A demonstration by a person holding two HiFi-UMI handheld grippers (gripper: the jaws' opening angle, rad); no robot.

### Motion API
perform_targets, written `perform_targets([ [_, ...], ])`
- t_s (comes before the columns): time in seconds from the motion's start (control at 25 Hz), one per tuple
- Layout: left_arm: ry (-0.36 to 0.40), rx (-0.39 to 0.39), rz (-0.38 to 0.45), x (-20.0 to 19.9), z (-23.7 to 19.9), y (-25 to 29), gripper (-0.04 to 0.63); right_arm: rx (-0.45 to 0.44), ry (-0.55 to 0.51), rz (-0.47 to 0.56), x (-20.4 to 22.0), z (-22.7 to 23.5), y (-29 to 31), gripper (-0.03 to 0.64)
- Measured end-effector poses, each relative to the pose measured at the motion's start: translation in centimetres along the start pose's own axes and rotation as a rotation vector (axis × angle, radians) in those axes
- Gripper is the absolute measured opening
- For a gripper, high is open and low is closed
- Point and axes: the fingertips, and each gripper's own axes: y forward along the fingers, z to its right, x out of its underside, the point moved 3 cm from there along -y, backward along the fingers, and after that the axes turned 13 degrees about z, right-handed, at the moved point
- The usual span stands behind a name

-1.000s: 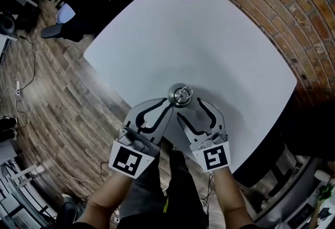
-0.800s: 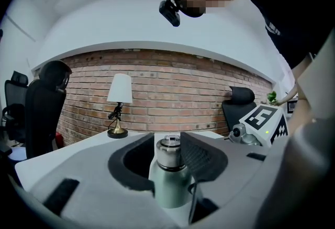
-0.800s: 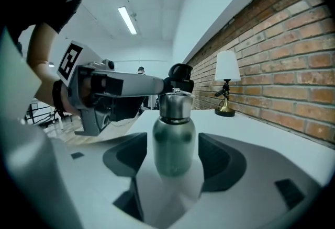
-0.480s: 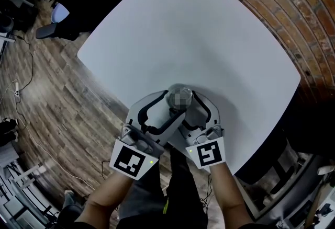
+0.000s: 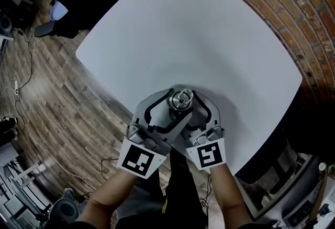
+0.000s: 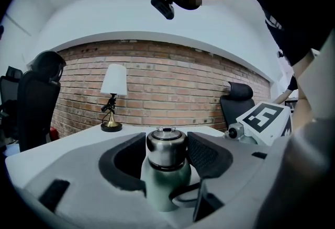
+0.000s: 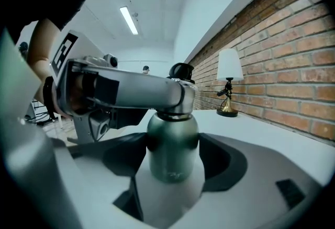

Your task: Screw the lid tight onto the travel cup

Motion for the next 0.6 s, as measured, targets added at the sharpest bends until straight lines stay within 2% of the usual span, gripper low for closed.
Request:
perform_targets([
  [0.2, 0.031, 0.002, 0.002, 0.05, 0.12, 0.22, 0.233, -0.005, 0.008, 0.009, 0.07, 0.02, -0.05, 0.291],
  [0.36, 0.007, 0.051, 0.018, 0.29, 0.13, 0.07, 0.233, -0.01, 0.007, 0.019, 0.08, 0.01, -0.02, 0.291],
  [0.48, 0.005, 0.12, 0.032, 0.42, -0.12, 0.15, 0.233, -0.014, 0.009, 0.026, 0.09, 0.15, 0.21, 0.291],
  [0.6, -0.015, 0.24, 0.04, 0.72, -0.11, 0.08, 0.233, -0.02, 0.018, 0.023, 0.11, 0.15, 0.08, 0.291],
])
